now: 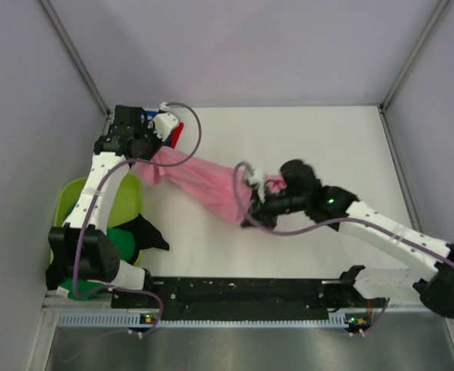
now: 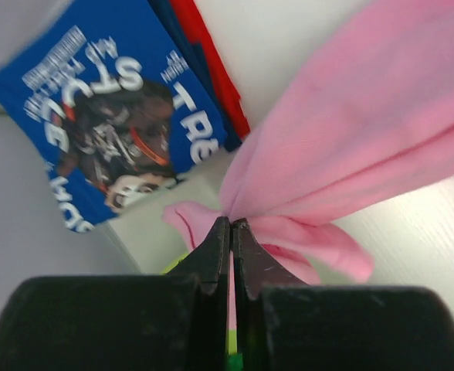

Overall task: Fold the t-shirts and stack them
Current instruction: Flatten out the tshirt

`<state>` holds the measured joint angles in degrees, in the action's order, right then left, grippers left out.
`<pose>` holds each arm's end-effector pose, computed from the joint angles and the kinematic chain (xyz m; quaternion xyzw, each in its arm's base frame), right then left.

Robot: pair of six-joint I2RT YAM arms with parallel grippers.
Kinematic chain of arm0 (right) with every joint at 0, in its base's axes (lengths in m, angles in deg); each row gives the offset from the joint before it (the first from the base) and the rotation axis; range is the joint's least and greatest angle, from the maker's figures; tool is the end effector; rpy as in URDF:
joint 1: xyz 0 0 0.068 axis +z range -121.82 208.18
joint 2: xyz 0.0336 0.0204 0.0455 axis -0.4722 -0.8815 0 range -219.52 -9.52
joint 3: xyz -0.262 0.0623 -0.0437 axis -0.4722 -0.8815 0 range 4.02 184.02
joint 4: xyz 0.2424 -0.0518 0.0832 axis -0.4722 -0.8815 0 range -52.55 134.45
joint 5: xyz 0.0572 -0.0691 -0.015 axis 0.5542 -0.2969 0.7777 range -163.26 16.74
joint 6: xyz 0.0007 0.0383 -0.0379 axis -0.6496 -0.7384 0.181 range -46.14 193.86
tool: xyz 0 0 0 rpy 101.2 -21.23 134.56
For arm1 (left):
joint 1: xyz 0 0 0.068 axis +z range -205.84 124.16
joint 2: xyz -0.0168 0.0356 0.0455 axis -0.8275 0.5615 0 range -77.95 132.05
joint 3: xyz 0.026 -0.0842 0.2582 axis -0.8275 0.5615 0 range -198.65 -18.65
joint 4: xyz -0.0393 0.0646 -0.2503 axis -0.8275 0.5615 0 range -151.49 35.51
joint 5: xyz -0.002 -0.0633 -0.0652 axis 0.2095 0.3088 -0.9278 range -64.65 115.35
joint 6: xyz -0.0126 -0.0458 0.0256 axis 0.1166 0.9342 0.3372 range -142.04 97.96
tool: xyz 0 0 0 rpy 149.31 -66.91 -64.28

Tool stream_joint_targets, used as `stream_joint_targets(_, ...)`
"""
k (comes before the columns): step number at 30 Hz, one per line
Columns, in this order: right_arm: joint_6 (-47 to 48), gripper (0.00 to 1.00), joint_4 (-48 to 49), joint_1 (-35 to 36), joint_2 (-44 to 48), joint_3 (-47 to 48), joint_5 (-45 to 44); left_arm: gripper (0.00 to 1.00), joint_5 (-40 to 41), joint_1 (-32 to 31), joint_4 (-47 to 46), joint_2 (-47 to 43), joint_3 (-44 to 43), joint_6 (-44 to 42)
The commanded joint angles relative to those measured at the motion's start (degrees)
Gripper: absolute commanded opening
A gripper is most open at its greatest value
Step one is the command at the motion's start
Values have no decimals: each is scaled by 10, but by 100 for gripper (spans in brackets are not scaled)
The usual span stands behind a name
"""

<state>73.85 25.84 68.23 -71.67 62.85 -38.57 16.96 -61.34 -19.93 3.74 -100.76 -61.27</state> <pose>0.1711 0.1703 0.3541 -0.4276 0.6861 0.4151 0.4173 0.3068 -0.0348 0.3646 0.3734 0.8282 0.0559 0.4140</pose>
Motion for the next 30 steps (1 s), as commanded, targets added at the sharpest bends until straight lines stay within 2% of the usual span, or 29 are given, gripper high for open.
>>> stream_joint_targets(1, 100, 0, -94, 170, -86, -46, 49, 0, -23, 29, -15, 22, 40, 10)
stream_joint_targets(2, 98, 3, -113, 187, -110, -50, 63, 0, -29, 31, -15, 24, 50, 7)
stream_joint_targets(4, 99, 26, -173, 225, -158, -45, 60, 0, -37, 32, -16, 25, 70, 4)
stream_joint_targets(7, 72, 52, -203, 241, -162, -39, 47, 0, -46, 32, -10, 21, 86, 4)
stream_joint_targets(9, 49, 60, -195, 240, -130, -36, -12, 0, -52, 32, -6, 14, 95, 2)
stream_joint_targets(11, 4, 71, -173, 227, -98, -38, -131, 0, -58, 32, -3, 5, 102, 0)
stream_joint_targets(14, -93, 72, -127, 145, -56, -58, -206, 0, -59, 32, -3, -7, 112, 1)
stream_joint_targets(16, -172, 64, -97, 100, -55, -71, -222, 0, -59, 32, -4, -14, 120, 0)
stream_joint_targets(17, -200, 62, -91, 99, -64, -69, -228, 0, -59, 32, -4, -16, 122, 0)
stream_joint_targets(18, -216, 62, -78, 108, -74, -67, -219, 0, -59, 32, -3, -19, 125, 0)
stream_joint_targets(20, -250, 80, -47, 153, -94, -64, -250, 0, -59, 32, -3, -24, 128, 0)
stream_joint_targets(21, -261, 82, -40, 178, -107, -61, -278, 0, -58, 32, -2, -26, 128, 0)
stream_joint_targets(22, -268, 91, -37, 193, -123, -57, -298, 0, -57, 31, -2, -28, 128, 1)
stream_joint_targets(24, -273, 98, -14, 215, -155, -58, -323, 0, -57, 32, -3, -29, 131, 0)
stream_joint_targets(26, -275, 97, -6, 232, -204, -45, -361, 0, -57, 32, -3, -29, 132, 2)
stream_joint_targets(30, -271, 87, 10, 238, -288, -22, -431, 0, -55, 32, -2, -29, 133, 6)
